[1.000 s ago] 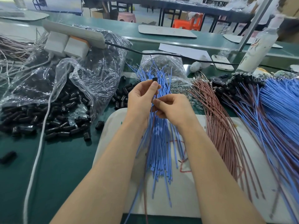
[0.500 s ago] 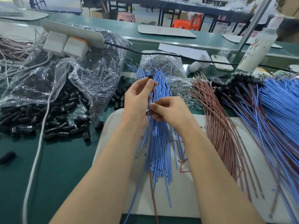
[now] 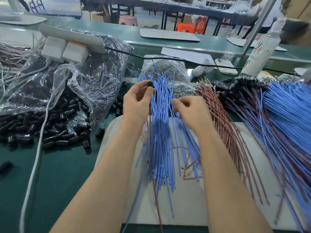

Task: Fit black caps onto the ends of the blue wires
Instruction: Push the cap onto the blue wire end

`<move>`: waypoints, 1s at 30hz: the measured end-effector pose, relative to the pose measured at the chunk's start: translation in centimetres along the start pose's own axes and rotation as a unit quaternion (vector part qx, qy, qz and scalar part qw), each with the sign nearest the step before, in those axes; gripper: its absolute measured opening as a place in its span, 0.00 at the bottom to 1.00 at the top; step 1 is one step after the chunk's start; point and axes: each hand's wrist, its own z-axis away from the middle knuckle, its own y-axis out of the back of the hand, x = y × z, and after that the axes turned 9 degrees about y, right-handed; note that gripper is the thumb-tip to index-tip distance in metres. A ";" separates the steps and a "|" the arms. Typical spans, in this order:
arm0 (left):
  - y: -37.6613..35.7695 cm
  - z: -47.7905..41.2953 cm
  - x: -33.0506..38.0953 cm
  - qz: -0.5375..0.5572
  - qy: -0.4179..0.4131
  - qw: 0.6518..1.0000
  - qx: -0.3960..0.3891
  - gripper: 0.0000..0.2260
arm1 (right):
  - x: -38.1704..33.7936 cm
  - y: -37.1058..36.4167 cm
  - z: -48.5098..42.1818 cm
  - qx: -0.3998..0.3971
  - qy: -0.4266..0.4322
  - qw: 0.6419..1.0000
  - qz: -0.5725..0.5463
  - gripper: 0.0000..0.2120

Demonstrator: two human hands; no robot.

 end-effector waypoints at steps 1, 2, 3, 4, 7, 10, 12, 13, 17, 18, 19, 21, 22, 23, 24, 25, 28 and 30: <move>0.0 0.1 -0.1 -0.036 -0.016 0.999 0.000 0.08 | 0.5 1.2 0.0 0.050 -0.015 0.998 0.018 0.07; -0.1 0.1 -0.2 -0.070 -0.030 0.997 -0.001 0.08 | 1.1 2.4 0.1 0.090 -0.032 0.994 0.053 0.06; -0.2 0.2 -0.3 -0.098 -0.043 0.994 -0.005 0.08 | 1.5 3.4 0.2 0.111 -0.050 0.988 0.091 0.07; -0.3 0.2 -0.4 -0.117 -0.051 0.992 -0.013 0.09 | 1.9 3.8 0.2 0.119 -0.065 0.983 0.124 0.08; -0.5 0.4 -0.6 -0.127 -0.052 0.990 -0.040 0.10 | 2.3 3.4 0.0 0.089 -0.107 0.978 0.156 0.09; -0.6 0.5 -0.6 -0.124 -0.051 0.989 -0.057 0.11 | 2.4 2.7 -0.3 0.049 -0.116 0.977 0.172 0.09; -0.6 0.5 -0.6 -0.116 -0.051 0.990 -0.066 0.11 | 2.5 2.4 -0.3 0.039 -0.113 0.976 0.182 0.09; -0.6 0.5 -0.5 -0.109 -0.050 0.990 -0.070 0.11 | 2.4 2.2 -0.3 0.037 -0.110 0.975 0.187 0.07; -0.5 0.6 -0.4 -0.097 -0.044 0.991 -0.080 0.11 | 2.1 1.9 -0.3 0.037 -0.102 0.972 0.209 0.04; -0.5 0.6 -0.4 -0.096 -0.043 0.991 -0.082 0.11 | 2.2 1.9 -0.3 0.040 -0.101 0.972 0.210 0.05; -0.5 0.6 -0.4 -0.096 -0.044 0.991 -0.084 0.11 | 2.1 1.8 -0.3 0.041 -0.103 0.972 0.208 0.04; -0.5 0.6 -0.3 -0.097 -0.047 0.990 -0.088 0.11 | 2.2 1.8 -0.4 0.041 -0.107 0.973 0.201 0.03; -0.5 0.7 -0.3 -0.098 -0.047 0.990 -0.090 0.10 | 2.2 1.8 -0.4 0.043 -0.106 0.974 0.196 0.05; -0.5 0.7 -0.3 -0.100 -0.046 0.990 -0.092 0.10 | 2.2 1.8 -0.4 0.047 -0.108 0.975 0.189 0.07; -0.5 0.7 -0.4 -0.102 -0.047 0.989 -0.093 0.10 | 2.2 1.8 -0.4 0.053 -0.106 0.977 0.180 0.08; -0.5 0.7 -0.4 -0.106 -0.047 0.989 -0.093 0.09 | 2.1 1.9 -0.4 0.057 -0.103 0.978 0.173 0.07; -0.6 0.7 -0.4 -0.118 -0.054 0.987 -0.090 0.09 | 2.1 2.1 -0.5 0.049 -0.101 0.978 0.174 0.04; -0.6 0.7 -0.4 -0.123 -0.057 0.987 -0.086 0.10 | 2.1 2.1 -0.4 0.041 -0.111 0.976 0.182 0.06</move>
